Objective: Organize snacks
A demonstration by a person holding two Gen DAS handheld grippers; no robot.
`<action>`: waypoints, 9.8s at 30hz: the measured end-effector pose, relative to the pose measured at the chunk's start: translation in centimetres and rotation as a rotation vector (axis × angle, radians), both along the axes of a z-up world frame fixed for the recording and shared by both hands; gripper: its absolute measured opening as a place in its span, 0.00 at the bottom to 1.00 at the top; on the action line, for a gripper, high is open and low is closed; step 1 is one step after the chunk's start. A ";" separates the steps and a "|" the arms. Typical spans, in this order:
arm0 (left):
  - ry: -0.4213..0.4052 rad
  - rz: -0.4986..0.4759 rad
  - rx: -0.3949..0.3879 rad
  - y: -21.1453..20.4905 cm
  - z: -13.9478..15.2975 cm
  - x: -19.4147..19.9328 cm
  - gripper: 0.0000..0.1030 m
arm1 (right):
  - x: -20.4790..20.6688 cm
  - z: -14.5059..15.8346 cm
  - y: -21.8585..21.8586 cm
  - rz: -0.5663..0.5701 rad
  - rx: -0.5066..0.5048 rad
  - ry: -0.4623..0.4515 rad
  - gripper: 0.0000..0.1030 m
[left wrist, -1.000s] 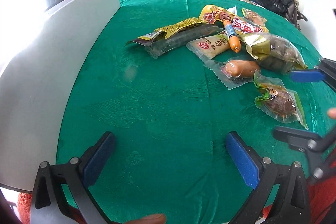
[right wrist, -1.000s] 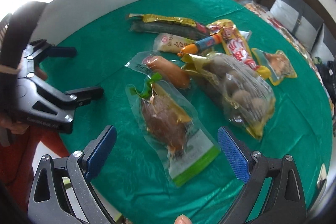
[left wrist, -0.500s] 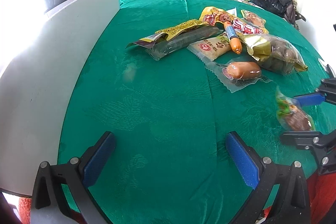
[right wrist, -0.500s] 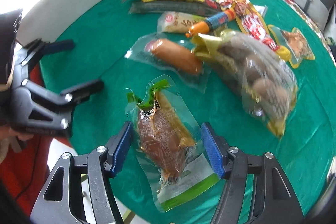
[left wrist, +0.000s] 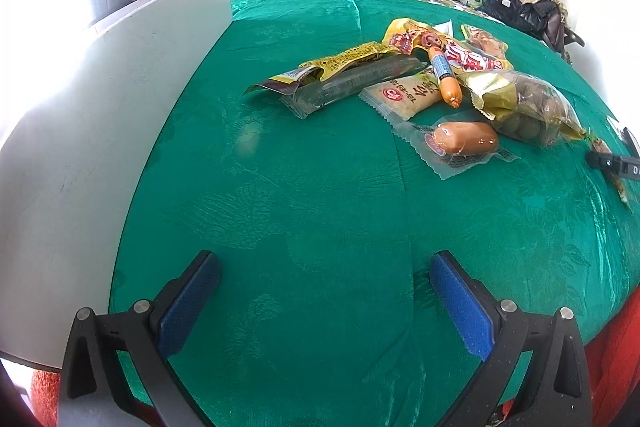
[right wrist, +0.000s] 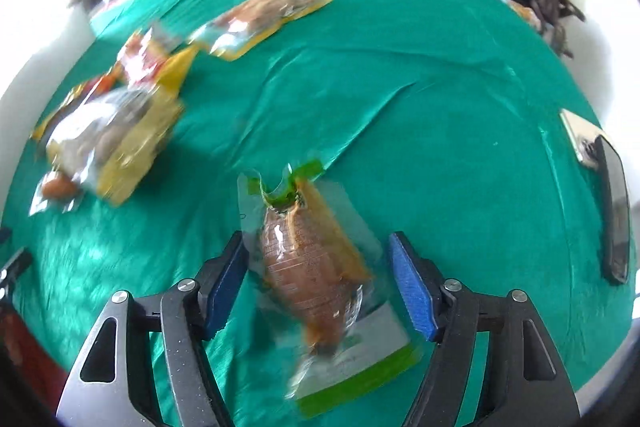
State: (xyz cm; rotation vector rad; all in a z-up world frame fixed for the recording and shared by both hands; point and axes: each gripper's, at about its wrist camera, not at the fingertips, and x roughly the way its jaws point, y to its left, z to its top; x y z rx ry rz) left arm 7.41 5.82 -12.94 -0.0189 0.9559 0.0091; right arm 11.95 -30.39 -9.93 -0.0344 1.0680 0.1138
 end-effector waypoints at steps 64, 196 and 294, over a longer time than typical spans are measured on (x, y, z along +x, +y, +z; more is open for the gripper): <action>0.286 -0.404 0.020 -11.3 4.8 7.8 0.40 | 4.0 -1.1 1.3 0.037 0.019 -0.117 0.93; -0.006 0.036 -0.001 -0.9 1.9 9.9 1.00 | 13.4 -1.6 1.3 -0.152 -0.009 -0.093 0.98; 0.226 0.095 -0.174 4.9 4.8 19.0 0.83 | 13.3 -1.5 1.4 -0.153 -0.010 -0.092 0.98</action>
